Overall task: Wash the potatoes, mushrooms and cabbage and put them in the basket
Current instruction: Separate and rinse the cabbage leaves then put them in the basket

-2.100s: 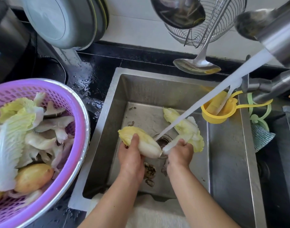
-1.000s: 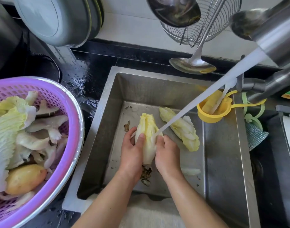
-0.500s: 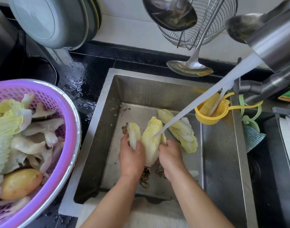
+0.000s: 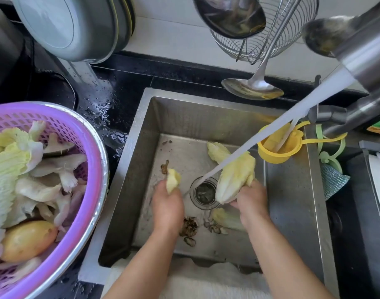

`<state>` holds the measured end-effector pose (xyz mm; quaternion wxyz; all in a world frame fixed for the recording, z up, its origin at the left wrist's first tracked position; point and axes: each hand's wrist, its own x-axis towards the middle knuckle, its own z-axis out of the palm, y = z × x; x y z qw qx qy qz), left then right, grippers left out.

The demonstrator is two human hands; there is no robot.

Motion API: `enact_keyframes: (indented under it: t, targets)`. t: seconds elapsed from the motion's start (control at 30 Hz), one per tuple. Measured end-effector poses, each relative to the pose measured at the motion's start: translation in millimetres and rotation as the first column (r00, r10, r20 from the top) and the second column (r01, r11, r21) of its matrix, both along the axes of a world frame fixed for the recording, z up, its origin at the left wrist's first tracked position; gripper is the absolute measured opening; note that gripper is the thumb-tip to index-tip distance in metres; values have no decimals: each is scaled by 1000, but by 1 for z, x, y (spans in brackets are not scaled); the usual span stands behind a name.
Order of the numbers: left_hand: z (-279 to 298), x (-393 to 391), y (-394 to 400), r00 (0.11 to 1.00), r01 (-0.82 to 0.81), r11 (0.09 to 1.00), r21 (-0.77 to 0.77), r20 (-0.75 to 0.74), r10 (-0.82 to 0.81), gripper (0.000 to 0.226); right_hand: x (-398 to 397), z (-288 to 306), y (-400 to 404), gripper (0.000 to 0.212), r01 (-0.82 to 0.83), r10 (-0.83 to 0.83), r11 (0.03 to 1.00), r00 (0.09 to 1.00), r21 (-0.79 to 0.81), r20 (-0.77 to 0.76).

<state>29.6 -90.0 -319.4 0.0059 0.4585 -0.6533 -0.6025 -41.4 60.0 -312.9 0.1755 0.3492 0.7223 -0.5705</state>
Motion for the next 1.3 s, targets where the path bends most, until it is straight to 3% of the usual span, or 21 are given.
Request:
enact_keyframes:
  t: [0.03,0.1,0.2,0.3,0.47,0.57,0.67,0.83,0.9,1.03,1.3]
  targets:
    - [2,0,6,996,90,996,28,-19,-89,25,2,3,-2,29,-161,163,980,987,114,-9]
    - [5,-2,16,980,197,967,162,-51,-191,18,11,11,-15,24,-438,459,841,888,317,8]
    - [2,-3,18,979,201,905,375,-115,-169,26,23,18,-40,19,-617,720,594,694,515,0]
    - [-2,-4,8,985,162,923,349,-117,-129,46,16,20,-50,14,-694,761,566,647,445,41]
    - [0,-5,6,996,75,974,216,-60,-63,39,5,18,-46,21,-753,746,625,654,205,124]
    - [-2,-4,5,996,80,986,144,-61,-72,38,-1,12,-40,20,-646,634,762,756,33,160]
    - [-2,-6,4,995,14,986,164,-96,2,30,-3,12,-38,26,-398,427,901,885,-171,188]
    - [3,-5,6,984,8,987,163,-174,21,23,15,10,-58,23,-159,243,943,930,-293,275]
    - [4,-5,3,976,-64,988,138,-200,91,22,17,6,-59,25,10,97,942,949,-336,299]
    - [5,-7,0,912,-272,896,351,-204,357,30,11,-3,-42,22,353,-210,824,917,-443,339]
    - [7,-7,9,910,-271,925,266,-244,336,23,7,-2,-36,30,515,-375,724,852,-459,365]
